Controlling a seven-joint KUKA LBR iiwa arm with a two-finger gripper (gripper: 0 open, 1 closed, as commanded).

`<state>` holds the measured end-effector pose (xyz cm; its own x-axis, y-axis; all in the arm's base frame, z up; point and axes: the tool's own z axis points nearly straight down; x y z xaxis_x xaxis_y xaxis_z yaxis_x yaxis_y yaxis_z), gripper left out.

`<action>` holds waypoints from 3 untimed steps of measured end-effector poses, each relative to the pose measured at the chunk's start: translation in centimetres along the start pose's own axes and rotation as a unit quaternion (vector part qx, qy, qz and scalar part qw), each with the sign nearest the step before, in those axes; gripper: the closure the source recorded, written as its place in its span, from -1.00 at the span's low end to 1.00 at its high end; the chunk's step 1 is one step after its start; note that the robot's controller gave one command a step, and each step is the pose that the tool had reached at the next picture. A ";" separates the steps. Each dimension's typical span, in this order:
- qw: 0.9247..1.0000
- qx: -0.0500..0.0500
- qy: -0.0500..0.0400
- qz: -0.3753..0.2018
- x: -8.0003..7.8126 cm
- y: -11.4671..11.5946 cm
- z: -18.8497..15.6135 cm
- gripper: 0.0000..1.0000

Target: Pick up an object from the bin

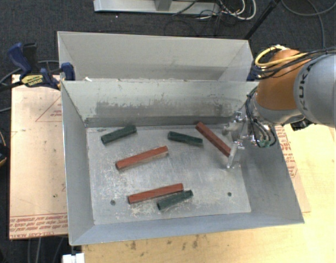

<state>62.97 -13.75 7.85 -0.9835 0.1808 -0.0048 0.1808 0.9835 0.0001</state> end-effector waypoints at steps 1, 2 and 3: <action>0.999 -0.001 -0.001 0.051 -0.2 0.3 0.5 1.00; 0.999 0.000 -0.001 0.050 -0.2 0.3 0.5 1.00; 0.999 0.000 0.000 0.050 -0.1 0.3 0.2 1.00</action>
Offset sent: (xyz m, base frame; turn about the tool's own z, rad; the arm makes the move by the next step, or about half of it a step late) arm 0.0000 0.0000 0.0000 0.0000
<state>63.12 -13.50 7.63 -0.9603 0.2788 -0.0052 0.2788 0.9604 0.0013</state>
